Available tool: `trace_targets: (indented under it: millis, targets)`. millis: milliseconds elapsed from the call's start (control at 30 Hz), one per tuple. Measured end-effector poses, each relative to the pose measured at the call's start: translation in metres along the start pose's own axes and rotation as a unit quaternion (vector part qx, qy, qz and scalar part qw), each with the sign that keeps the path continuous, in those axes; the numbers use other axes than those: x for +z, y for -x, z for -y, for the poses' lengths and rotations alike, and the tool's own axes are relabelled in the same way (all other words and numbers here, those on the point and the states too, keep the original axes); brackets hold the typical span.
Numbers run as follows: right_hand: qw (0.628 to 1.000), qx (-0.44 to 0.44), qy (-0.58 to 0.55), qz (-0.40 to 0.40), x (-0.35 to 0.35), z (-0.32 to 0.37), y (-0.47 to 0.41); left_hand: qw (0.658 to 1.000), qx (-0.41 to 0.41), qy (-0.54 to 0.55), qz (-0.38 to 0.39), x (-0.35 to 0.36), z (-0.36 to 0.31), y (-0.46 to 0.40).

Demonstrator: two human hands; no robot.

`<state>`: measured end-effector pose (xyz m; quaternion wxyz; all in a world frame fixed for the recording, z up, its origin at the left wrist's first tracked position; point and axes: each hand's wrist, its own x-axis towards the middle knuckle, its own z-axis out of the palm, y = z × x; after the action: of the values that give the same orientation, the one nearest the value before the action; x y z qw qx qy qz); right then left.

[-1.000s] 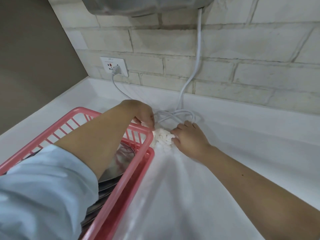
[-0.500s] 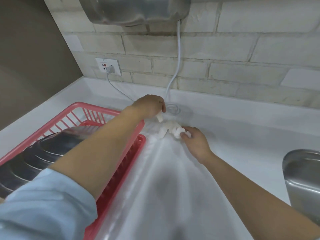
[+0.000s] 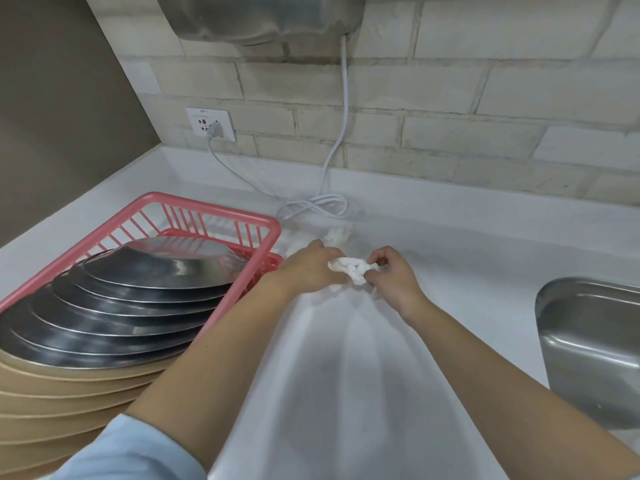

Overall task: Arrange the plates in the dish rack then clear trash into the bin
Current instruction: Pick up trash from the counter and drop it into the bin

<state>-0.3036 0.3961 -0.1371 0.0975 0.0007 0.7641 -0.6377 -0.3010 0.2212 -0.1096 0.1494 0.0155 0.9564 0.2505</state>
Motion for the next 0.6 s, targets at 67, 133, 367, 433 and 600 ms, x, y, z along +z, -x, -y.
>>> trace_targets:
  millis: [67,133,367,433,600]
  targets:
    - [1.0,0.0,0.003,-0.004,-0.004,-0.002,0.001,0.999,-0.001,0.031,-0.039,0.009,0.005,0.002]
    - [1.0,0.002,0.0,-0.007,-0.006,-0.002,0.0,0.995,-0.009,0.064,-0.073,0.015,0.007,0.004]
    - [0.999,0.02,-0.032,-0.001,-0.003,-0.004,0.004,0.938,-0.09,0.328,-0.07,0.025,0.014,0.021]
    - [0.999,0.02,-0.044,0.007,-0.002,-0.004,0.009,0.912,-0.125,0.382,-0.074,0.028,0.014,0.029]
    - [0.996,0.025,-0.076,0.034,0.005,0.001,0.027,0.906,-0.149,0.376,-0.128,0.037,0.012,0.04]
